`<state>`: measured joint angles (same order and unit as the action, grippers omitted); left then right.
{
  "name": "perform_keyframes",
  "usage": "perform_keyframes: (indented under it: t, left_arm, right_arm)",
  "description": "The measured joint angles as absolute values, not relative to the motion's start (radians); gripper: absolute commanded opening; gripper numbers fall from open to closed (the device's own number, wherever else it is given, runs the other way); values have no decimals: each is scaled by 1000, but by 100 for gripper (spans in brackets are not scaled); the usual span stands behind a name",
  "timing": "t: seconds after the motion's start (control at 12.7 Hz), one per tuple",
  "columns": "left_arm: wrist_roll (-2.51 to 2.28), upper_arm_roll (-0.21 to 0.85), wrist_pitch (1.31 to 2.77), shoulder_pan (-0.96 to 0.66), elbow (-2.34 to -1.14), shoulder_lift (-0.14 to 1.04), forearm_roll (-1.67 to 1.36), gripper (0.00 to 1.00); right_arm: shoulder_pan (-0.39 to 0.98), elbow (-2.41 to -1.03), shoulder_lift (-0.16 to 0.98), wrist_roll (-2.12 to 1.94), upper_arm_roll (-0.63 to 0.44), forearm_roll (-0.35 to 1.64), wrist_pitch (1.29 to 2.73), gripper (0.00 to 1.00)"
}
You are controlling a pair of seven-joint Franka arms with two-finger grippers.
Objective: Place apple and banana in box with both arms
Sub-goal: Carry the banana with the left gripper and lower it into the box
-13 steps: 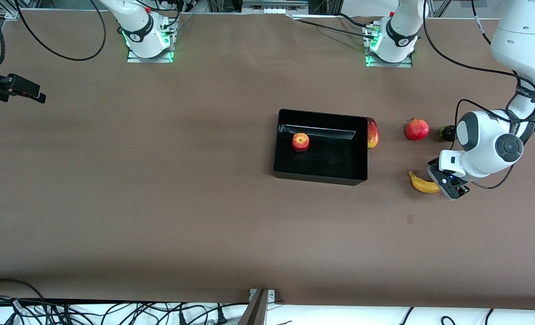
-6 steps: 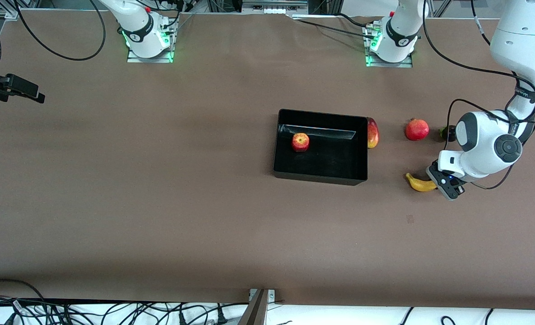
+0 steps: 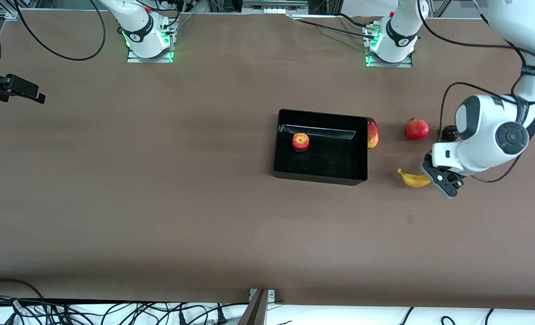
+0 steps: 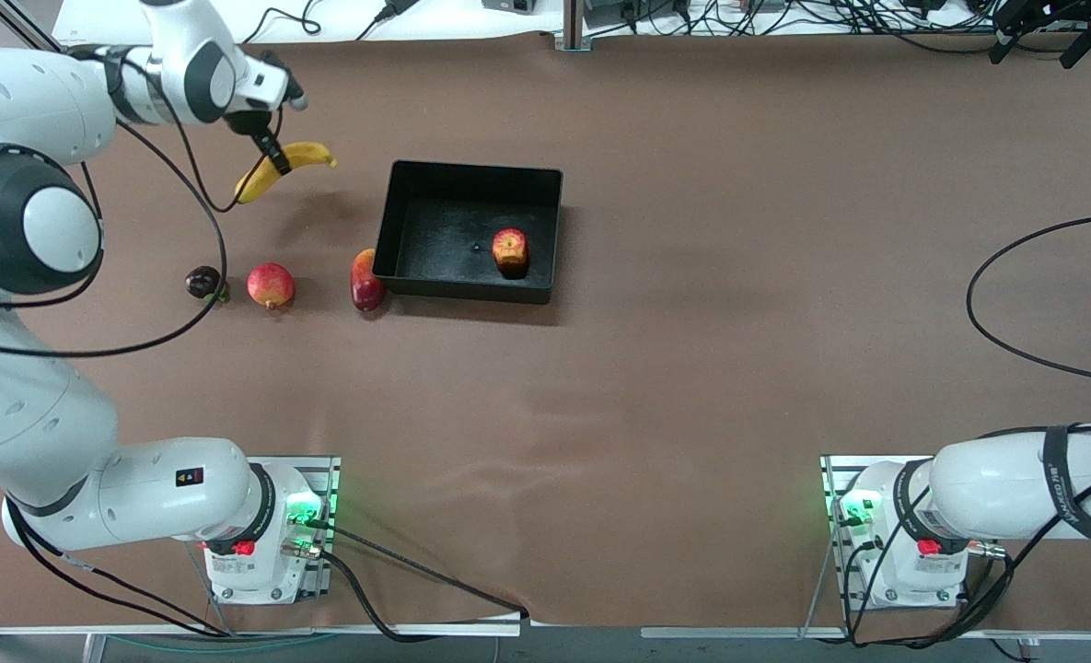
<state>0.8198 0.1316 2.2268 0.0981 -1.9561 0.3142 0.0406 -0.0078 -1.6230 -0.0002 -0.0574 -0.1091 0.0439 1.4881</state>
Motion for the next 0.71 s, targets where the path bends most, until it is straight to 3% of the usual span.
perform_keyframes:
  t: [0.32, 0.71]
  left_arm:
    - [578, 136, 2107, -99, -1970, 206, -52, 0]
    - [444, 154, 2191, -229, -2064, 243, -66, 0]
  right_arm:
    - [-7, -1623, 0, -57, -109, 45, 1488, 100]
    - [-7, -1623, 1, -57, -109, 45, 1488, 100]
